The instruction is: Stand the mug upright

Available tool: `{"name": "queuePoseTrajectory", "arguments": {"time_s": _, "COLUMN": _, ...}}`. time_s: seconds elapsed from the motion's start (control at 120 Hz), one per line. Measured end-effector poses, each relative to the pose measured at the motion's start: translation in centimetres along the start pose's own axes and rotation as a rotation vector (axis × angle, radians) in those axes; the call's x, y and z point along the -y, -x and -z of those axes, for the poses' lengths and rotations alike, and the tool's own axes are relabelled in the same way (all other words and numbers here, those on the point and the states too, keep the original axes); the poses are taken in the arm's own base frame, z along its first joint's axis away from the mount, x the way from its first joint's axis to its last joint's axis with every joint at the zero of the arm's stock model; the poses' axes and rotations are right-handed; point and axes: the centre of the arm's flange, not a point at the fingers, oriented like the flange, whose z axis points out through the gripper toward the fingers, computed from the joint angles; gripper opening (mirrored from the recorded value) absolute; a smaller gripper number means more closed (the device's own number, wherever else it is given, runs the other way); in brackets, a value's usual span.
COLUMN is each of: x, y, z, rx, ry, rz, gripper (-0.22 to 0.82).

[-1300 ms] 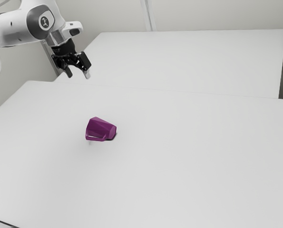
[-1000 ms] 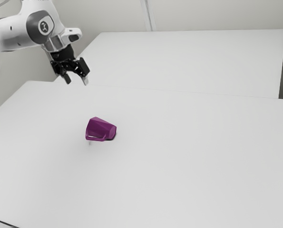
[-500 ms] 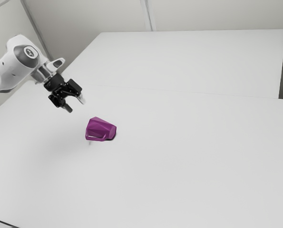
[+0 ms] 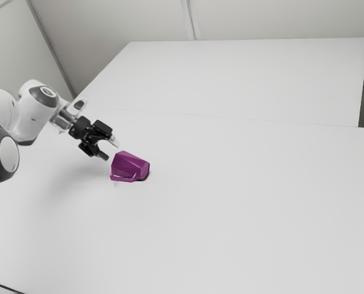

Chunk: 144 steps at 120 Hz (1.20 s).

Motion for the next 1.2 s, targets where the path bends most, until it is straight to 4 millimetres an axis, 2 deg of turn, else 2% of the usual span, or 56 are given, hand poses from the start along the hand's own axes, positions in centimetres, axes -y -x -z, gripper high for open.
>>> {"name": "queuePoseTrajectory", "arguments": {"time_s": 0.158, "x": 0.9, "y": -0.2, "z": -2.5, "rx": -0.01, "ry": 0.102, "rz": -0.015, "gripper": 0.6}}
{"name": "queuePoseTrajectory", "arguments": {"time_s": 0.267, "x": 1.2, "y": 0.0, "z": -3.2, "rx": -0.012, "ry": 0.145, "rz": -0.03, "gripper": 0.59}}
{"name": "queuePoseTrajectory", "arguments": {"time_s": 0.417, "x": 1.1, "y": 0.1, "z": -3.5, "rx": -0.013, "ry": 0.171, "rz": -0.058, "gripper": 0.2}}
{"name": "queuePoseTrajectory", "arguments": {"time_s": 0.508, "x": 1.0, "y": 0.1, "z": -3.5, "rx": -0.017, "ry": 0.181, "rz": -0.073, "gripper": 0.04}}
{"name": "queuePoseTrajectory", "arguments": {"time_s": 0.642, "x": 0.8, "y": 0.0, "z": -3.4, "rx": -0.023, "ry": 0.184, "rz": -0.096, "gripper": -0.08}}
{"name": "queuePoseTrajectory", "arguments": {"time_s": 0.842, "x": -0.1, "y": -0.1, "z": -2.9, "rx": -0.031, "ry": 0.182, "rz": -0.134, "gripper": -0.14}}
{"name": "queuePoseTrajectory", "arguments": {"time_s": 0.925, "x": -1.6, "y": 0.0, "z": -1.7, "rx": -0.042, "ry": 0.169, "rz": -0.166, "gripper": -0.16}}
{"name": "queuePoseTrajectory", "arguments": {"time_s": 0.975, "x": -3.3, "y": 0.1, "z": -1.0, "rx": -0.034, "ry": 0.145, "rz": -0.197, "gripper": -0.16}}
{"name": "queuePoseTrajectory", "arguments": {"time_s": 1.125, "x": -11.0, "y": 0.8, "z": 0.7, "rx": 0.077, "ry": -0.095, "rz": -0.319, "gripper": -0.17}}
{"name": "queuePoseTrajectory", "arguments": {"time_s": 1.2, "x": -14.0, "y": 1.4, "z": 1.0, "rx": 0.13, "ry": -0.244, "rz": -0.348, "gripper": -0.17}}
